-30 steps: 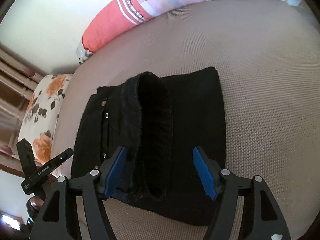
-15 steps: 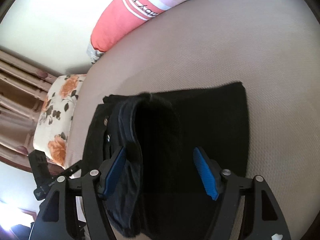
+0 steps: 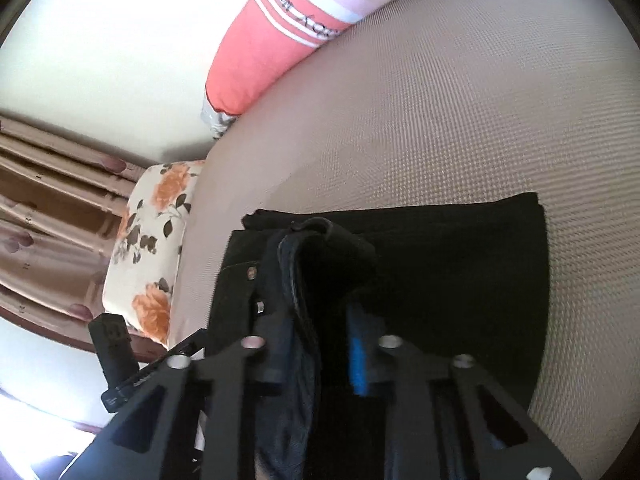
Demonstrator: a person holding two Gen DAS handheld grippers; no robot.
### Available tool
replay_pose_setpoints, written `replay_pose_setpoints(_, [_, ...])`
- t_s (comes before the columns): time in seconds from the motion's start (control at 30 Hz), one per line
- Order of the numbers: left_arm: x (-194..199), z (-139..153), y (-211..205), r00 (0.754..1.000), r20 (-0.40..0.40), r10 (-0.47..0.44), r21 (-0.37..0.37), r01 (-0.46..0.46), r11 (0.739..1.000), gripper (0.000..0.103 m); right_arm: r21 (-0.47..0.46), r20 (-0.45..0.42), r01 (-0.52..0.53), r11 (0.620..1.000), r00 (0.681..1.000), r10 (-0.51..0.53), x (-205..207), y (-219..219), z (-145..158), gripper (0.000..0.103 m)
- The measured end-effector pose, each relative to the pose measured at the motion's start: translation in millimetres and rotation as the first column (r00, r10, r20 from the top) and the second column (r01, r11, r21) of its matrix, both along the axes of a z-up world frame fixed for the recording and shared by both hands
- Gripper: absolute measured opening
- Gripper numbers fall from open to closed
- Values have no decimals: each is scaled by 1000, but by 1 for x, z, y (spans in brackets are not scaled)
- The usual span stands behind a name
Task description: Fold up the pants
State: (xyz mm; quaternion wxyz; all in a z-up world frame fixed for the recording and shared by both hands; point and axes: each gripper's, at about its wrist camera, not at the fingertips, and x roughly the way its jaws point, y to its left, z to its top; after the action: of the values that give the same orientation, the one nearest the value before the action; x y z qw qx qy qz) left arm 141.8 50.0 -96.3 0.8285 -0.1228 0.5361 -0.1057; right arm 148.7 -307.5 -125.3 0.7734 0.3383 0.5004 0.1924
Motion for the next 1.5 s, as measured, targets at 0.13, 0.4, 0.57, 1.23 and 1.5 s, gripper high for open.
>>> replay_pose_setpoints(0.13, [5, 7, -8, 999, 18, -31, -6, 31, 999, 64, -44, 62, 35, 998, 998, -32, -14, 5, 35, 13])
replay_pose_setpoints(0.4, [14, 29, -43, 988, 94, -120, -9, 121, 993, 64, -57, 41, 192, 980, 981, -190, -33, -37, 42, 12])
replay_pose_setpoints(0.57, [18, 27, -66, 976, 117, -182, 43, 178, 983, 64, -168, -57, 259, 951, 961, -272, -40, -52, -2, 14])
replay_pose_setpoints(1.23, [-19, -14, -89, 962, 1, -275, 87, 273, 958, 65, -231, -87, 188, 955, 973, -212, -107, -29, 13, 25])
replay_pose_setpoints(1.5, [-30, -10, -93, 959, 4, -283, 97, 281, 955, 65, -270, -52, 217, 938, 970, -239, -125, -26, 22, 10])
